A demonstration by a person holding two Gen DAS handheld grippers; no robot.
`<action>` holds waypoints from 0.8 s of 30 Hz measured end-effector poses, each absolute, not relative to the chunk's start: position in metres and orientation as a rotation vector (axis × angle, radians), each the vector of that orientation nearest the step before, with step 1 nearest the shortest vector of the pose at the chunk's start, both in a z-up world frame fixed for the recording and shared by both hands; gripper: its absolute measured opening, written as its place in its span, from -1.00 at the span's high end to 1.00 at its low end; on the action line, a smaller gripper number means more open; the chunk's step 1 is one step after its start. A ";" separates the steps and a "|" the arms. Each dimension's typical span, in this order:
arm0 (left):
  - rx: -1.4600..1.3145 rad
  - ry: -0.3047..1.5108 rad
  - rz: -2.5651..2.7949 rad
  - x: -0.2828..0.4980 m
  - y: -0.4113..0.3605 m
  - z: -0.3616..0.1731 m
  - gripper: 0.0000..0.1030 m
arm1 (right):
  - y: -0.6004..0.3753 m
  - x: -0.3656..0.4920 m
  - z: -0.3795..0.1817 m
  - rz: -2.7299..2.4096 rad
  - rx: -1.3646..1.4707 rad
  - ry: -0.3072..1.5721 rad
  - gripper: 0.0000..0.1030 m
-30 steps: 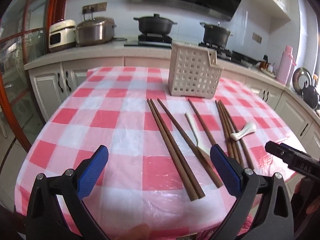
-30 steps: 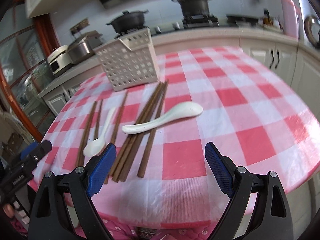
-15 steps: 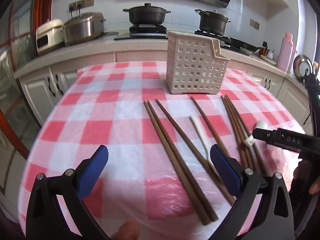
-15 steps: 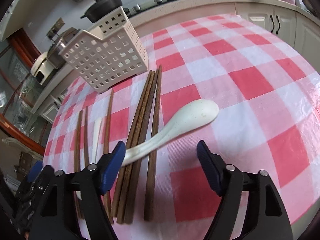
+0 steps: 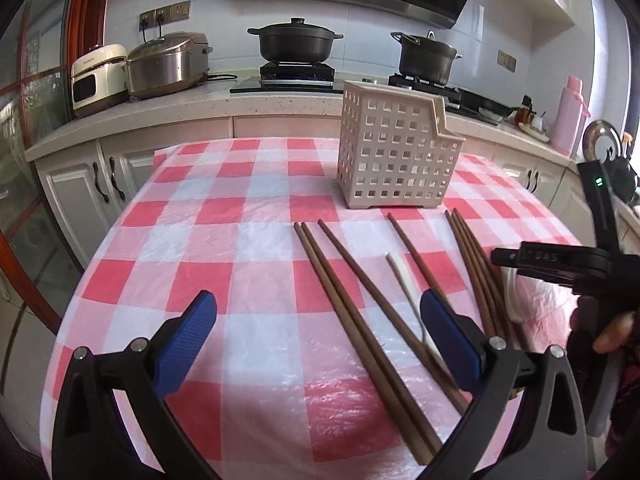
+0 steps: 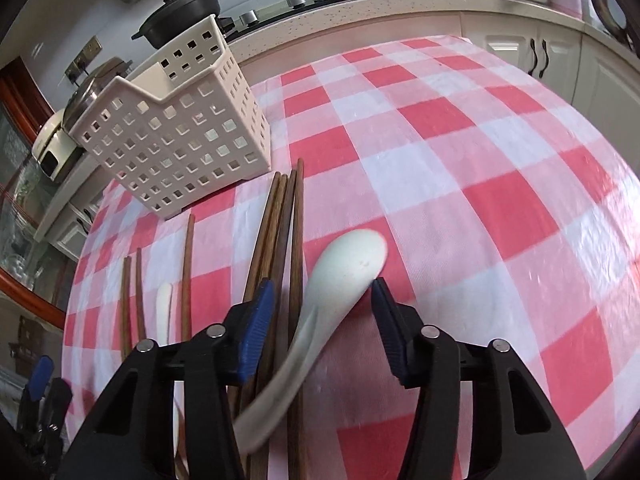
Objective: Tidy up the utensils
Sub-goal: 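Reach both grippers toward the white spoons and grasp one with each gripper, then lift the white spoon in the right gripper while the left gripper lifts the other spoon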
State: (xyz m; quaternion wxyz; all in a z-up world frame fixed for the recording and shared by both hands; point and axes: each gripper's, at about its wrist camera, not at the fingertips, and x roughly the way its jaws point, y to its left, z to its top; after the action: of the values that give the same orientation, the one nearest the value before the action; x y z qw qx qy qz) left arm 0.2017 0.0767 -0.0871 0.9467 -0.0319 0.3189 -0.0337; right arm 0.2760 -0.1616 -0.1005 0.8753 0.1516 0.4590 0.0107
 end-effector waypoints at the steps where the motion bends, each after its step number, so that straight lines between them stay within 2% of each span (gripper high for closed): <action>1: -0.076 0.650 -0.074 0.203 0.077 -0.087 -0.90 | -0.161 0.279 -0.101 0.023 0.306 0.963 0.16; 10: -0.095 0.671 -0.093 0.216 0.069 -0.088 -0.85 | -0.148 0.285 -0.101 0.023 0.152 0.974 0.21; 15: -0.092 0.677 -0.108 0.219 0.063 -0.087 -0.84 | -0.149 0.290 -0.101 0.053 0.143 0.978 0.31; 18: -0.095 0.685 -0.117 0.222 0.059 -0.087 -0.74 | -0.151 0.287 -0.099 0.084 0.146 0.970 0.35; 24: -0.100 0.719 -0.148 0.235 0.044 -0.089 -0.69 | -0.161 0.274 -0.091 0.119 0.170 0.924 0.35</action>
State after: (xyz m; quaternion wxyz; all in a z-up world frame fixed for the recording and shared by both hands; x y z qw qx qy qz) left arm 0.2349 0.0439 -0.0892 0.9321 -0.0490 0.3515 -0.0723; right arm 0.2742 -0.1606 -0.0909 0.8899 0.0819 0.4450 0.0574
